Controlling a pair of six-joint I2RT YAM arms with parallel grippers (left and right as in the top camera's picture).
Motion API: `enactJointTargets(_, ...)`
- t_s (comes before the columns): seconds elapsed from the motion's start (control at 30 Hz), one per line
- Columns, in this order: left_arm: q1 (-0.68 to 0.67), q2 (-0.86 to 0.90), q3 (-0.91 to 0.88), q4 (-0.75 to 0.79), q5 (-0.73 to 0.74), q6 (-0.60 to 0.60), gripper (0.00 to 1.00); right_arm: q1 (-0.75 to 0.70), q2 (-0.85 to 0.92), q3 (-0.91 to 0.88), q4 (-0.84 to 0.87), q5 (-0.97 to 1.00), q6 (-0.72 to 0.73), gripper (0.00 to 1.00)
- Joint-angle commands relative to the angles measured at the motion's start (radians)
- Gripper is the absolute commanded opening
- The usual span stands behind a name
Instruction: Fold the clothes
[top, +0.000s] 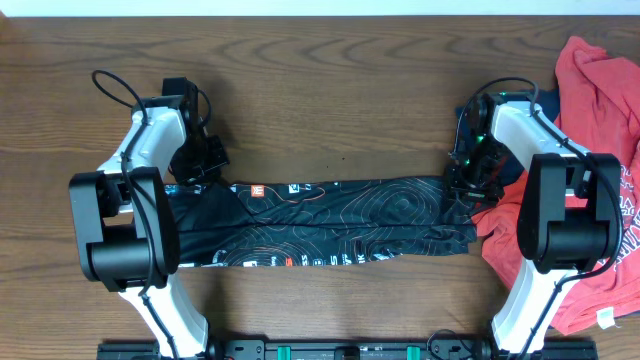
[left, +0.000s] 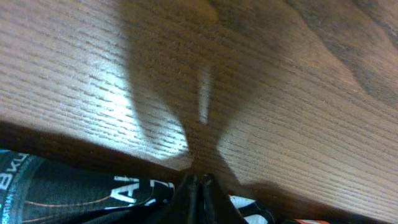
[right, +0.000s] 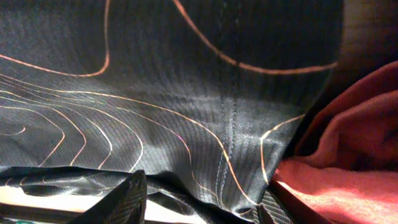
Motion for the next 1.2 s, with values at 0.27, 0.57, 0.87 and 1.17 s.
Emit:
enactJointTargets(0.27,-0.030,-0.127,0.008,-0.170,0.174,0.050,0.06,-0.024,-0.022,-0.003,0.003,-0.003,-0.012,0.52)
enactJointTargets(0.57,-0.175,-0.173,-0.023,-0.253,0.162,0.072,0.06,-0.031,-0.022,-0.003,-0.003,-0.003,-0.005,0.52)
enactJointTargets(0.87,-0.236,-0.174,-0.067,-0.248,0.031,0.072,0.72,-0.038,-0.022,-0.003,-0.006,0.030,-0.039,0.56)
enactJointTargets(1.17,-0.164,-0.226,-0.058,-0.304,-0.080,0.003,0.72,-0.044,-0.022,-0.005,0.008,-0.062,-0.170,0.62)
